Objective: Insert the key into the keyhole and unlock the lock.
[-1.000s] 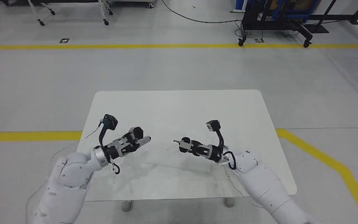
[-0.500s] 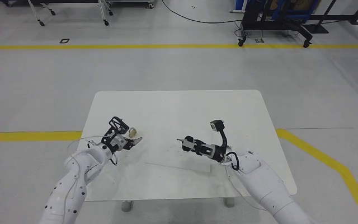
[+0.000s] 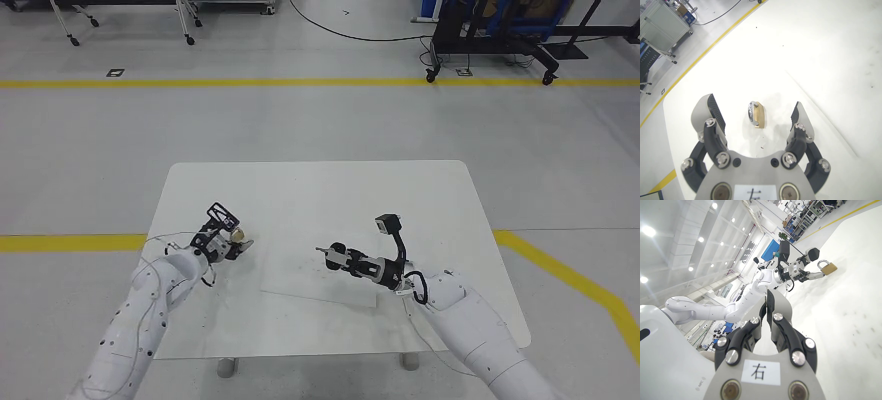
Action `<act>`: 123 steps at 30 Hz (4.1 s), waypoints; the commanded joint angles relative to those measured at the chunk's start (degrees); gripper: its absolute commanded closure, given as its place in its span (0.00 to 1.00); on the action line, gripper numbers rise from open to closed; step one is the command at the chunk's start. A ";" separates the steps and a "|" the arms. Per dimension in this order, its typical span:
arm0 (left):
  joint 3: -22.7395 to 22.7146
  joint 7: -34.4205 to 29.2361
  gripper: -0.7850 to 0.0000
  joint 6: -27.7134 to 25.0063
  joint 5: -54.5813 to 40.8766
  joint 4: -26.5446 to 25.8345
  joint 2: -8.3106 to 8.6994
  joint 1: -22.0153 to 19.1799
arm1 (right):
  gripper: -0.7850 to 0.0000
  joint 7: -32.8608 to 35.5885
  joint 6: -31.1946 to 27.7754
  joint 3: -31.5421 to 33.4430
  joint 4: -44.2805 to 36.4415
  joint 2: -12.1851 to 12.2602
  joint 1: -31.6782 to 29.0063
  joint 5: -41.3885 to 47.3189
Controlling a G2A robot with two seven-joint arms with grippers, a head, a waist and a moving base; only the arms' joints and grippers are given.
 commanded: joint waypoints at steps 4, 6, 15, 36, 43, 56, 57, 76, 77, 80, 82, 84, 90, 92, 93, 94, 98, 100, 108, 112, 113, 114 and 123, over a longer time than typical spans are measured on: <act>1.56 -2.68 0.39 0.55 -0.20 1.83 -0.49 -2.27 | 1.00 0.00 0.00 0.00 0.00 0.00 0.00 0.00; 2.16 -3.63 0.51 0.66 0.37 2.29 -0.61 -2.94 | 1.00 0.00 0.00 0.00 0.00 0.00 0.00 0.00; 2.74 -4.07 1.00 -0.16 -0.05 3.35 -0.82 -3.66 | 1.00 0.00 0.00 0.00 0.00 0.00 0.00 0.00; -2.99 -21.51 1.00 -17.27 -33.19 -6.75 0.15 -0.13 | 1.00 0.00 0.00 0.00 0.00 0.00 0.00 0.00; 0.33 -24.38 1.00 -15.76 -31.12 -12.45 0.26 1.83 | 1.00 0.00 0.00 0.00 0.00 0.00 0.00 0.00; 10.25 -11.52 1.00 -3.25 -16.14 -6.70 -1.81 -0.24 | 1.00 0.00 0.00 0.00 0.00 0.00 0.00 0.00; 10.51 -11.79 1.00 -3.21 -16.20 -6.38 -1.89 -0.55 | 1.00 0.00 0.00 0.00 0.00 0.00 0.00 0.00; 9.08 -14.24 0.87 -4.02 -15.59 -8.83 -1.30 0.66 | 1.00 0.00 0.00 0.00 0.00 0.00 0.00 0.00; 8.83 -14.33 0.93 -4.07 -15.25 -9.00 -1.21 0.87 | 1.00 0.00 0.00 0.00 0.00 0.00 0.00 0.00; 8.33 -14.48 0.99 -4.60 -15.18 -9.34 -1.01 1.45 | 1.00 0.00 0.00 0.00 0.00 0.00 0.00 0.00; 8.01 -14.70 0.96 -5.17 -15.78 -9.49 -0.91 1.68 | 1.00 0.00 0.00 0.00 0.00 0.00 0.00 0.00; 7.85 -15.08 0.97 -5.63 -15.88 -9.74 -0.81 1.95 | 1.00 0.00 0.00 0.00 0.00 0.00 0.00 0.00; 7.49 -14.35 1.00 -4.76 -15.33 -10.80 -0.67 2.55 | 1.00 0.00 0.00 0.00 0.00 0.00 0.00 0.00; 7.07 -12.75 1.00 -2.99 -15.81 -10.97 -0.74 2.70 | 1.00 0.00 0.00 0.00 0.00 0.00 0.00 0.00; 6.79 -12.13 1.00 -2.12 -16.41 -11.05 -0.78 2.74 | 1.00 0.00 0.00 0.00 0.00 0.00 0.00 0.00; 6.47 -11.67 1.00 -1.43 -16.74 -11.30 -0.80 2.71 | 1.00 0.00 0.00 0.00 0.00 0.00 0.00 0.00; 5.01 -10.40 1.00 -0.21 -18.60 -12.90 -0.74 2.95 | 1.00 0.00 0.00 0.00 0.00 0.00 0.00 0.00; 4.04 -10.27 1.00 -0.16 -20.48 -14.59 -0.64 3.64 | 1.00 0.00 0.00 0.00 0.00 0.00 0.00 0.00; 2.77 -10.48 1.00 0.12 -21.27 -17.19 -0.43 4.59 | 1.00 0.00 0.00 0.00 0.00 0.00 0.00 0.00; 2.02 -8.66 1.00 4.86 -32.75 -15.54 -1.08 6.62 | 1.00 -1.26 0.39 -0.18 -0.61 -0.11 -0.36 0.18; 1.63 -10.13 1.00 6.64 -40.27 -14.37 -1.41 6.67 | 1.00 -2.19 -0.13 -0.29 -0.78 -0.22 -0.46 0.49; 1.28 -12.95 1.00 8.82 -46.13 -12.85 -1.64 6.12 | 1.00 -3.30 -0.87 -0.33 -0.40 -0.34 -0.46 0.77; 0.17 -32.81 1.00 17.29 -87.60 -0.48 -3.34 -2.17 | 1.00 -13.50 -6.58 -1.20 4.48 -1.89 1.50 -0.83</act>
